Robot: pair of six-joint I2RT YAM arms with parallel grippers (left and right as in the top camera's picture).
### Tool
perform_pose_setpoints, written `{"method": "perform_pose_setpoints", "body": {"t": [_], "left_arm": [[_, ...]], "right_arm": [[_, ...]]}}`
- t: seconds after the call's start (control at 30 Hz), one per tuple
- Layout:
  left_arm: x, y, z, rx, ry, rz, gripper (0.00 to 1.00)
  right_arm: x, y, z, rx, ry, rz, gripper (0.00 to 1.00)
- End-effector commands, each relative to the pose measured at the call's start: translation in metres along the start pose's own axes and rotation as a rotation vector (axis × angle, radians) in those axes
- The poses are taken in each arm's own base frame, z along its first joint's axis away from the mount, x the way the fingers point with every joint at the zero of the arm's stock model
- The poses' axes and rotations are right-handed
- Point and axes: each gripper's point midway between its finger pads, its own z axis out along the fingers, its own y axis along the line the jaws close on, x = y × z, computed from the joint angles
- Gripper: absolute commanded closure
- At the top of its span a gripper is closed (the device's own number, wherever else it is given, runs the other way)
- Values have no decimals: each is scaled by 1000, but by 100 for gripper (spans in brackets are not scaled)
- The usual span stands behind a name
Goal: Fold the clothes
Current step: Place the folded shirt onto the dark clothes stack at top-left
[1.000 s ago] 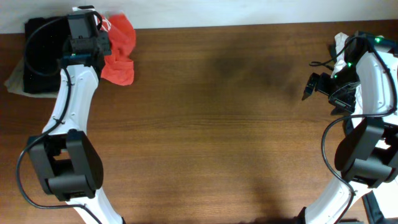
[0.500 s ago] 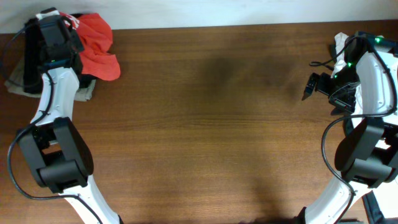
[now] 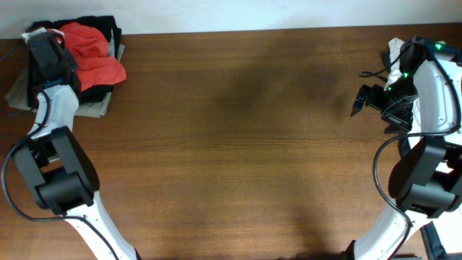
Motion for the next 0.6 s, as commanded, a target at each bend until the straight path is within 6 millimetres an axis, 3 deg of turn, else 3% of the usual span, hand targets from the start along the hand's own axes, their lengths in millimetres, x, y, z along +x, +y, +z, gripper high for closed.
{"method": "perform_pose_setpoints", "body": {"t": [0.0,0.03,0.17,0.27,0.3,0.33,0.4,0.43,0.57], "left_arm": [[3,39,22,-100,-17,-17,66],[2,57,25,-126,-14,-7,2],[-19,73,15,-149,-42,17,1],[-46,56,-9,-68,-70,18,2],[-47,40,-14,7,-63,26,10],[-41,18,-17,109,-39,27,28],[-20,-7,-15,213,33,-29,75],[-5,-21,-12,253,73,-64,86],[52,-40,8,264,198,-73,89]], "right_arm": [[0,2,-14,-11,-41,-10,1],[0,2,-14,-11,-41,-10,1],[0,2,-14,-10,-41,-10,1],[0,2,-14,-11,-41,-10,1],[0,2,-14,-10,-41,-10,1],[0,2,-14,-11,-41,-10,1],[0,2,-14,-11,-41,-10,1],[0,2,-14,-11,-41,-10,1],[0,2,-14,-11,-41,-10,2]]}}
